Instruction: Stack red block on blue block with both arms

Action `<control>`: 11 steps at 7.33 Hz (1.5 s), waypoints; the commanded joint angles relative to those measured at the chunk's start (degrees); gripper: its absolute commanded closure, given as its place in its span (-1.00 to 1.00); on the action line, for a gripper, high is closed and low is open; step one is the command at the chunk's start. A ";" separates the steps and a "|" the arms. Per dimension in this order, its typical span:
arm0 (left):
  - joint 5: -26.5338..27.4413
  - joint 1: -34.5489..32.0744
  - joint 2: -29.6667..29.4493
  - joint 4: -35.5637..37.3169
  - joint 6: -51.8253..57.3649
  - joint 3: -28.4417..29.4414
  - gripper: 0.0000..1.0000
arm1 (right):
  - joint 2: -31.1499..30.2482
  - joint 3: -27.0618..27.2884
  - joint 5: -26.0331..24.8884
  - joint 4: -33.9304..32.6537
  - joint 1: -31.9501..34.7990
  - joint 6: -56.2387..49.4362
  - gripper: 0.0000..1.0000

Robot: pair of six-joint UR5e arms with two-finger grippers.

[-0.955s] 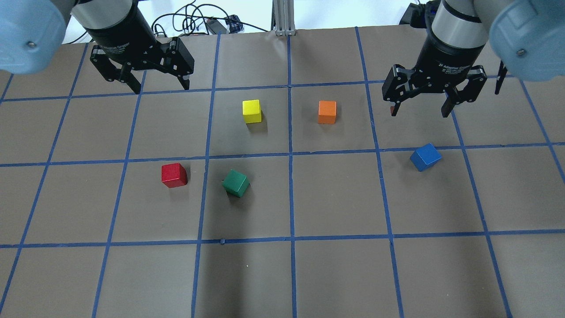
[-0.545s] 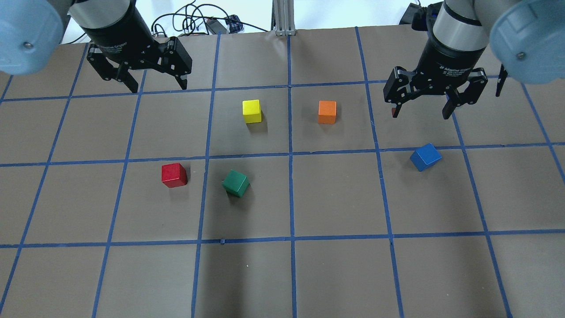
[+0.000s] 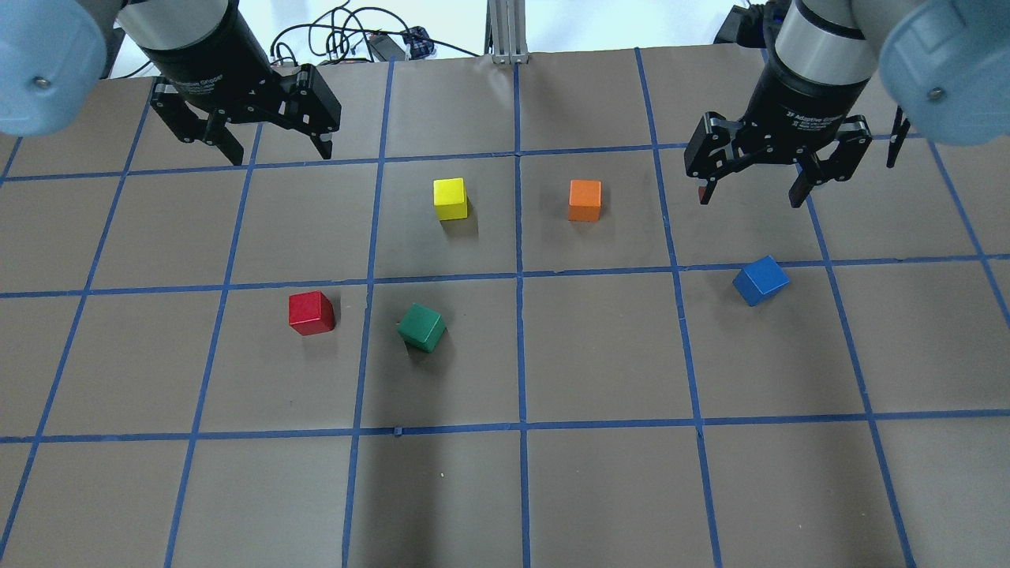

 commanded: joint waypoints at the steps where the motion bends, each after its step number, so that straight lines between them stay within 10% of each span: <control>1: -0.05 -0.06 0.13 0.04 -0.21 0.03 -1.00 | 0.00 0.38 -0.08 0.00 0.07 0.00 -1.00; 6: 0.04 2.56 -2.93 2.74 5.12 -3.99 -1.00 | 0.00 0.21 -0.08 -0.09 0.07 0.00 -1.00; 11: 0.13 9.60 -5.92 31.50 4.80 -31.32 -1.00 | 0.00 0.12 -0.43 -0.09 0.07 0.00 -1.00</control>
